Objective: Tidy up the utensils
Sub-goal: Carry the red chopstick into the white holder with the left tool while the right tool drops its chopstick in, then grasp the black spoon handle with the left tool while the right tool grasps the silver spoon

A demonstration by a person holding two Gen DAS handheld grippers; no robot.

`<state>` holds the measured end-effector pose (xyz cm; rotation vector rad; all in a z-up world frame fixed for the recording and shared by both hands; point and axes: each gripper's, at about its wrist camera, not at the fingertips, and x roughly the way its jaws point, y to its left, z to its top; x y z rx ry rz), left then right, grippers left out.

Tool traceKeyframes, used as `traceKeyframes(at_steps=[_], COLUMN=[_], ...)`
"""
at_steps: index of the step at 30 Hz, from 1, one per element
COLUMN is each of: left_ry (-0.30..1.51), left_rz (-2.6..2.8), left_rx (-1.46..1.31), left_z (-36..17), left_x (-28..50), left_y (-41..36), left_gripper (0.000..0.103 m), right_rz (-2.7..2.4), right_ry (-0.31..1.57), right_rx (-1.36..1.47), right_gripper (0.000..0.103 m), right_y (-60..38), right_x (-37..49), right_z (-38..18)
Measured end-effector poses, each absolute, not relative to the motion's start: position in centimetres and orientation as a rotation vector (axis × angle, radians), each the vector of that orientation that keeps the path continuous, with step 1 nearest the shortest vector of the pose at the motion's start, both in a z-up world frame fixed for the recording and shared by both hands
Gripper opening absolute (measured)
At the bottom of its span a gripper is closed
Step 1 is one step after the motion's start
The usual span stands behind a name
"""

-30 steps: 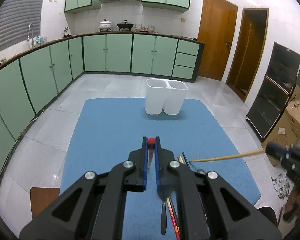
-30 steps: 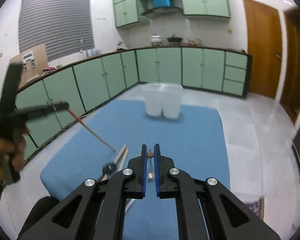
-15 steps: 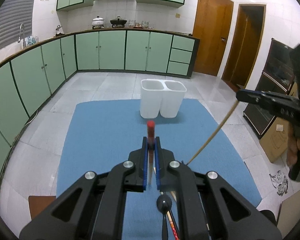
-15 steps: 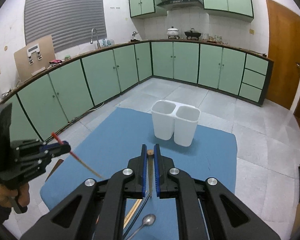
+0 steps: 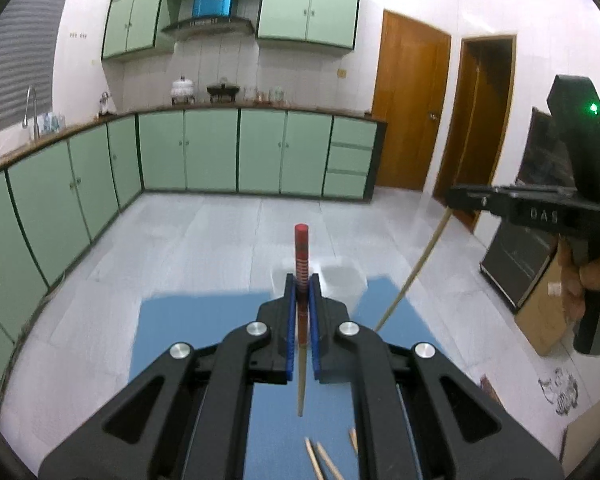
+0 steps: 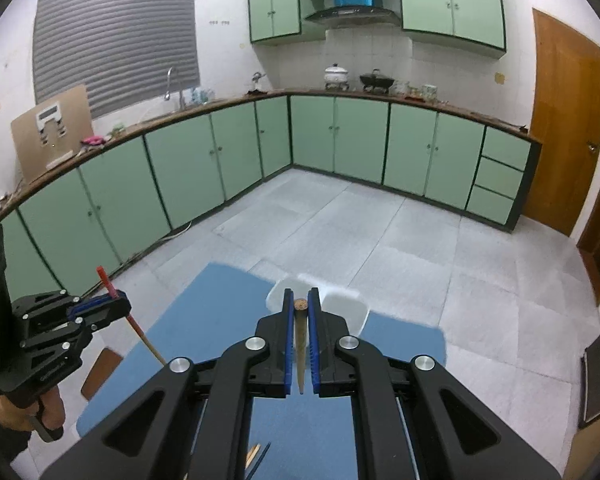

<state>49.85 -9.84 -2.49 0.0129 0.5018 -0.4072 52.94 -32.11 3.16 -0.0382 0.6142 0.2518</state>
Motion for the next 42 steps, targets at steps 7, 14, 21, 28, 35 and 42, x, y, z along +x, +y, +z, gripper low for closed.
traceKeyframes(at_steps=[7, 14, 21, 28, 35, 42], left_ry=[0.398, 0.372, 0.476, 0.432, 0.363, 0.525], left_rz=[-0.381, -0.364, -0.350, -0.345, -0.316, -0.299], left_rx=[-0.010, 0.030, 0.024, 0.036, 0.113, 0.177], left_z=[1.3, -0.6, -7.8, -6.7, -8.1, -18.6], left_x=[56.8, 62.9, 65.1, 59.5, 43.3, 29.3], left_y=[-13.3, -18.2, -18.2, -14.0, -8.7, -6.6], left_gripper=[0.005, 0.005, 0.008, 0.039, 0.064, 0.066], right_rz=[0.201, 0.175, 0.188, 0.200, 0.238, 0.201], right_ry=[0.575, 0.622, 0.689, 0.594, 0.498, 0.693], right_rx=[-0.052, -0.047, -0.015, 0.012, 0.034, 0.055], right_gripper=[0.007, 0.007, 0.008, 0.020, 0.036, 0.036], right_y=[-32.6, -33.8, -35.2, -36.7, -35.1, -28.9], right_x=[58.9, 64.3, 65.3, 59.4, 41.3, 26.4], right_z=[5.8, 1.4, -4.7, -2.6, -6.1, -22.8])
